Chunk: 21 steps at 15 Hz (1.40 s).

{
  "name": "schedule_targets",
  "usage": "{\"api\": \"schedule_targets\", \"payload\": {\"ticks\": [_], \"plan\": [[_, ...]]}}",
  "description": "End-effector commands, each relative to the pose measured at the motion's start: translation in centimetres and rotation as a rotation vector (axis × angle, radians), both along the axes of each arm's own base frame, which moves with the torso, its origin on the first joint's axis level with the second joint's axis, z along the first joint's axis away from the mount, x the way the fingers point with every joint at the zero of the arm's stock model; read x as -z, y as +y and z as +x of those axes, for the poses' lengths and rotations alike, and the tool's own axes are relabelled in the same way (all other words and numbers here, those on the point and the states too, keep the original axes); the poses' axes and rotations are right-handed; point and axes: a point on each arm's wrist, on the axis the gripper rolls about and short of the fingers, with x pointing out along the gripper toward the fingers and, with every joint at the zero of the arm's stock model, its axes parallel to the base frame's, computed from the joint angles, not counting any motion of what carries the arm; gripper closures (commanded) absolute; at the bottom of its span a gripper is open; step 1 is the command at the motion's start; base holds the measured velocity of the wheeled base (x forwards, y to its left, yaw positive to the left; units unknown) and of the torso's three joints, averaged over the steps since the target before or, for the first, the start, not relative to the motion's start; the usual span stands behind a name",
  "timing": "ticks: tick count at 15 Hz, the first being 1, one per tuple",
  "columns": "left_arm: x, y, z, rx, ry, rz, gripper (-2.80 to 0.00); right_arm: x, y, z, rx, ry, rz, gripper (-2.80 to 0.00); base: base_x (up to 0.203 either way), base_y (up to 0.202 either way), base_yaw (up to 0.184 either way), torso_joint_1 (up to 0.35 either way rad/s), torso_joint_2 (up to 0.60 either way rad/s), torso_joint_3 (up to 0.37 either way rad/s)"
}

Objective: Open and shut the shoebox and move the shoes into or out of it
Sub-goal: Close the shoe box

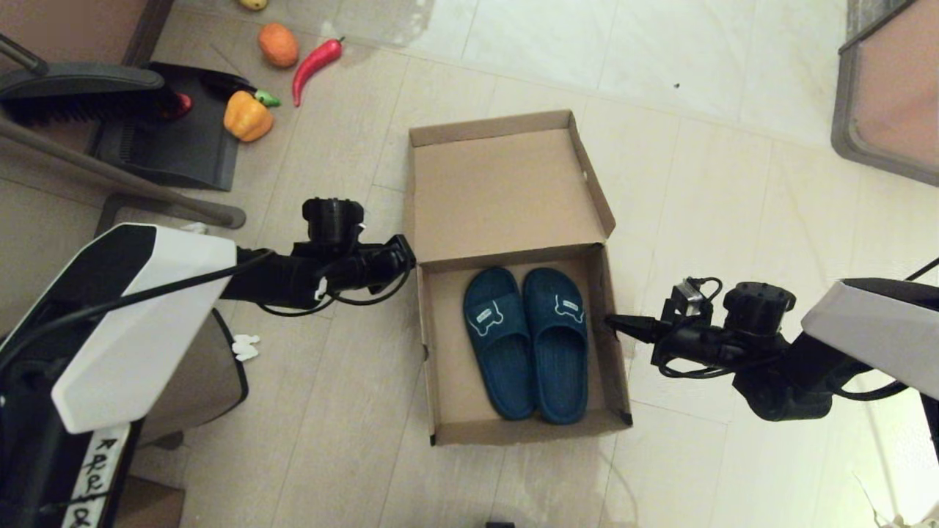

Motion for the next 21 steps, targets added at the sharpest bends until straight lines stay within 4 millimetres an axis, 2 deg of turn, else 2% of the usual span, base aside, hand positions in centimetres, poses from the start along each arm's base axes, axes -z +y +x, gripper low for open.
{"api": "schedule_targets", "payload": {"ticks": [1,5,8,9,12,15,18,19,21], "plan": [[0.1,0.0,0.0,0.0,0.004,-0.003,0.0,-1.0,-1.2,-0.1,0.023,-0.024,0.003,0.0,0.0,0.0,0.0,0.0,0.0,0.0],[0.0,0.0,0.0,-0.001,0.003,-0.003,0.0,-1.2,-3.6,-0.2,0.08,-0.022,0.006,0.0,0.0,0.0,0.0,0.0,0.0,0.0],[-0.2,-0.2,-0.2,0.004,0.001,-0.004,0.0,1.1,-4.1,0.7,0.091,0.009,0.006,0.0,0.0,0.0,0.0,0.0,0.0,0.0],[-0.3,-0.3,-0.3,0.007,0.001,-0.004,0.0,2.0,-3.7,1.0,0.08,0.022,0.005,0.0,0.0,0.0,0.0,0.0,0.0,0.0],[-0.2,-0.7,-0.5,0.015,0.007,-0.002,0.0,3.1,-0.4,1.6,0.007,0.029,-0.005,0.0,0.0,0.0,0.0,0.0,0.0,0.0],[0.4,-0.4,-1.5,0.014,0.048,0.011,0.0,4.1,0.4,0.0,-0.018,0.051,-0.049,0.0,0.0,0.0,0.0,0.0,0.0,0.0],[0.2,0.6,-3.1,0.004,0.085,0.022,0.0,4.5,0.7,-3.3,-0.037,0.084,-0.102,0.0,0.0,0.0,0.0,0.0,0.0,0.0],[0.3,1.2,-3.8,-0.003,0.105,0.028,0.0,4.0,0.7,-3.9,-0.038,0.048,-0.13,0.0,0.0,0.0,0.0,0.0,0.0,0.0],[0.3,1.7,-4.6,-0.01,0.108,0.029,0.0,3.0,0.2,-4.0,-0.023,0.013,-0.138,0.0,0.0,0.0,0.0,0.0,0.0,0.0]]}}
